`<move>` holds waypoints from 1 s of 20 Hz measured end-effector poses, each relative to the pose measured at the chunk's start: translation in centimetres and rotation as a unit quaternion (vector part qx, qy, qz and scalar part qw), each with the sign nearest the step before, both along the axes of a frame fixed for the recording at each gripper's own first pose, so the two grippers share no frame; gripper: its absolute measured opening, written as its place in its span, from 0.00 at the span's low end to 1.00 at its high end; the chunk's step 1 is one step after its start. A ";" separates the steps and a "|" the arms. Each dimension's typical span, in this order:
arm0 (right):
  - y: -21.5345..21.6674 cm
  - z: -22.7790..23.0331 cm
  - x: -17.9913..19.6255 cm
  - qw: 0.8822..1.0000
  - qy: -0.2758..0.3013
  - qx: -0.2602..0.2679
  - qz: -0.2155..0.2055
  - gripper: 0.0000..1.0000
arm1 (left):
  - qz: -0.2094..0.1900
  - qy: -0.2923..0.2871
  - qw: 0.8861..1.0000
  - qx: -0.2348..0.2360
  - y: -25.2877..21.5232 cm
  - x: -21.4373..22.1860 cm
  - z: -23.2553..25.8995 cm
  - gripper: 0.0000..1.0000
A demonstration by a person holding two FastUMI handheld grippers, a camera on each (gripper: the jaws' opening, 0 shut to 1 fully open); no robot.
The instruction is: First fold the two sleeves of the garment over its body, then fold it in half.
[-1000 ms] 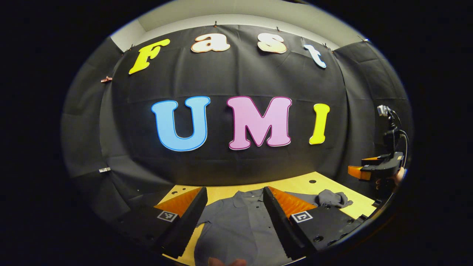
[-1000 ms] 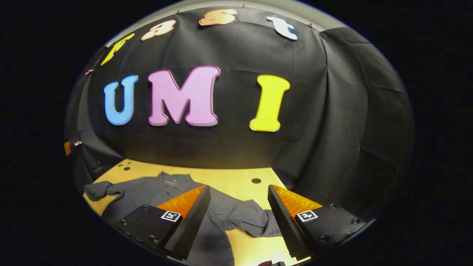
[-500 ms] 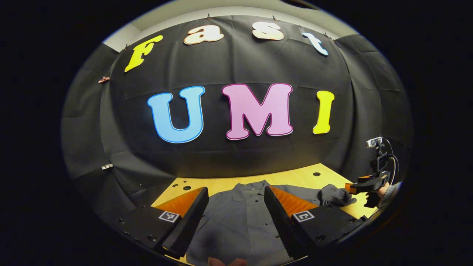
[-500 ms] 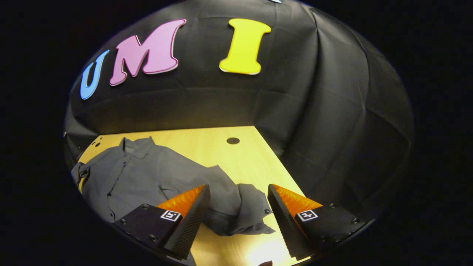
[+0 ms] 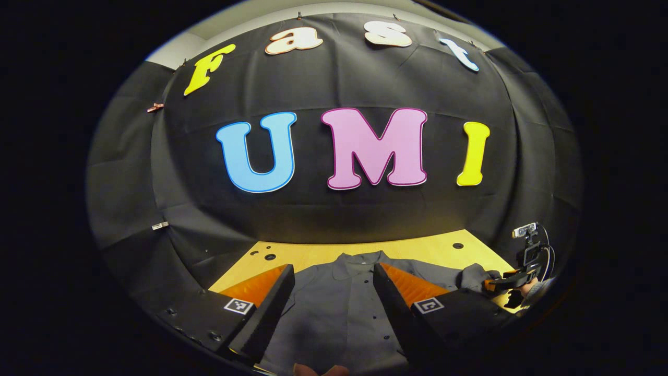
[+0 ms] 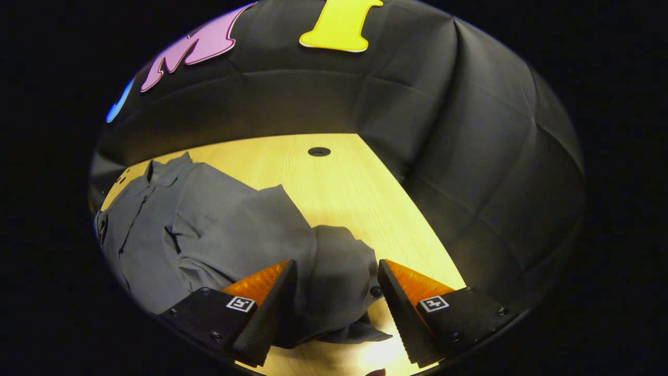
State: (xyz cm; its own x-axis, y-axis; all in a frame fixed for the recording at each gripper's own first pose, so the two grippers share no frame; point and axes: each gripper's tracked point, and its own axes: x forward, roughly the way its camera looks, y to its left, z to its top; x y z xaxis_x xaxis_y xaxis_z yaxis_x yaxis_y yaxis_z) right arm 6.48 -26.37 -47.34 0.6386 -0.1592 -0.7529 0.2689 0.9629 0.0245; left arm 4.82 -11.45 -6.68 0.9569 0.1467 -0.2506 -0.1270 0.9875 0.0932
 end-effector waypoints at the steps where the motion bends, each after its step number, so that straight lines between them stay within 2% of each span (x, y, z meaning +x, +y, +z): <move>1: 0.1 -0.8 -0.2 1.000 0.006 0.009 0.000 0.97 | 0.004 0.000 1.000 0.002 0.0 0.1 0.1 0.96; 3: 0.4 -1.0 -0.1 0.999 -0.002 0.040 -0.010 0.97 | 0.010 0.003 1.000 0.007 -0.1 0.2 0.1 0.96; 5: 0.5 -1.2 0.0 0.999 -0.006 0.038 -0.004 0.91 | 0.014 0.005 1.000 0.012 -0.1 0.1 0.1 0.96; 7: 1.2 -0.9 0.3 0.999 -0.010 0.039 0.017 0.58 | 0.017 0.005 1.000 0.016 0.1 -0.1 0.2 0.96; 10: 1.1 -0.2 0.1 0.999 0.003 0.044 0.009 0.10 | 0.018 0.003 1.000 0.018 0.4 -0.3 0.5 0.96; 14: -0.8 2.8 -0.3 0.998 -0.030 0.033 -0.034 0.07 | 0.009 -0.001 1.000 0.017 0.9 -0.6 0.6 0.96; 20: -1.3 8.7 -2.4 0.995 -0.072 0.020 -0.063 0.07 | -0.011 -0.009 1.000 0.007 3.4 -1.0 0.8 0.96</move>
